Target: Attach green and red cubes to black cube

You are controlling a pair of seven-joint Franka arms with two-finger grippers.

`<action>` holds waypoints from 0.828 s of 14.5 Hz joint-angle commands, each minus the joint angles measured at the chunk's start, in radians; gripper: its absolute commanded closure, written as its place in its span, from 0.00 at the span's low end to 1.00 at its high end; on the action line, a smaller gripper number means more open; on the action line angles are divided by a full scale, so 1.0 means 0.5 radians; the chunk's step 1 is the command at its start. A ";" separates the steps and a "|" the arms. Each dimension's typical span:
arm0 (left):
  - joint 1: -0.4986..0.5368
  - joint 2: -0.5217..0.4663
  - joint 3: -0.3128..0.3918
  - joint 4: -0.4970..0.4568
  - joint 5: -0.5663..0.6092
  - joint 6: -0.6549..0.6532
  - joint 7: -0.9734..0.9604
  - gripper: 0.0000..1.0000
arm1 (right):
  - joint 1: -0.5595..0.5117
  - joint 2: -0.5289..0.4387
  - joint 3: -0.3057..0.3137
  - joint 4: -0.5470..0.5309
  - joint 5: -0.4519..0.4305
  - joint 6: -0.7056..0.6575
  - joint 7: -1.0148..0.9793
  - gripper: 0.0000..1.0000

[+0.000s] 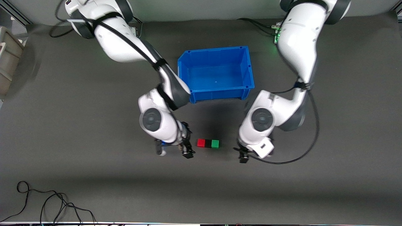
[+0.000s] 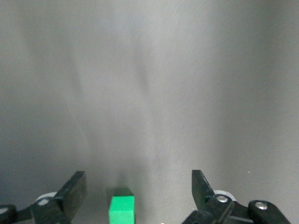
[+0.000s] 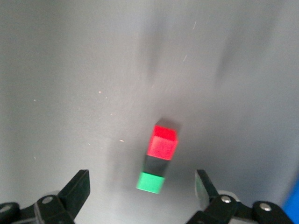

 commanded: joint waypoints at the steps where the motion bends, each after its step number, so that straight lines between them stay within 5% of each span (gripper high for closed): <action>1: 0.149 -0.355 -0.015 -0.354 0.019 -0.081 0.397 0.00 | -0.150 -0.333 0.008 -0.080 -0.001 -0.477 -0.397 0.00; 4: 0.306 -0.601 -0.012 -0.560 0.019 -0.154 0.838 0.00 | -0.255 -0.625 -0.013 -0.205 -0.022 -0.834 -0.781 0.00; 8: 0.457 -0.770 -0.006 -0.600 0.056 -0.397 1.265 0.00 | -0.268 -0.911 -0.129 -0.316 -0.047 -1.178 -1.094 0.00; 12: 0.668 -0.920 -0.003 -0.527 0.056 -0.856 2.365 0.00 | -0.268 -1.110 -0.292 -0.319 -0.167 -1.488 -1.682 0.00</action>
